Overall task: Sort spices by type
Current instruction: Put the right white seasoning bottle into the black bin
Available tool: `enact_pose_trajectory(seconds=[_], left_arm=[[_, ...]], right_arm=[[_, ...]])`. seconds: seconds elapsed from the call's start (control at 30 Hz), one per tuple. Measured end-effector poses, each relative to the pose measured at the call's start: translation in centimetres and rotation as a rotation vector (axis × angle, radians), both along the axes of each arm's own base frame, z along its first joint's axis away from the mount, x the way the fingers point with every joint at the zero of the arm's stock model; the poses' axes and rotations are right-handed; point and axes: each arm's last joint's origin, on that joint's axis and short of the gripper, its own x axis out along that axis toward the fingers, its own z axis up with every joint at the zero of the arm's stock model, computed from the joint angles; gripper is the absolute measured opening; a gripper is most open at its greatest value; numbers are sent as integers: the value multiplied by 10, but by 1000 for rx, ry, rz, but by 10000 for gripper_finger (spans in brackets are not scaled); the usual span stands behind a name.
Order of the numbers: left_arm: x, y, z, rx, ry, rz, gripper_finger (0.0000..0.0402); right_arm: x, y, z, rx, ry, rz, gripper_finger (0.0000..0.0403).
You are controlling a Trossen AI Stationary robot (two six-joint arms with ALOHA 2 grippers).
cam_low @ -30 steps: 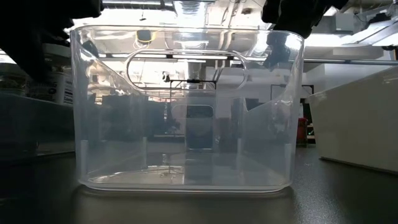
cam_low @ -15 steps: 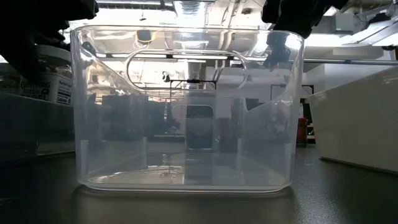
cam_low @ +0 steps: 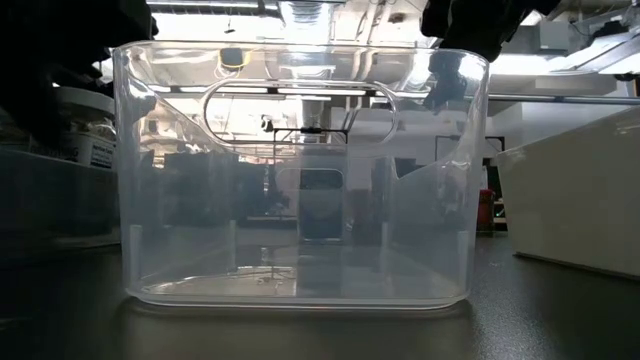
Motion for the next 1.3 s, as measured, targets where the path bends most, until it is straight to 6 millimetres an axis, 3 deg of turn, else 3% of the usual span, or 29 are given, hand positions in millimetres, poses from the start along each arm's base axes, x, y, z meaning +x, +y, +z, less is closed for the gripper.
enact_pose_trajectory(seconds=[1.3], left_arm=[[0,3,0,23,4,-7,220]], right_arm=[[0,0,0,1,0,-1,353]])
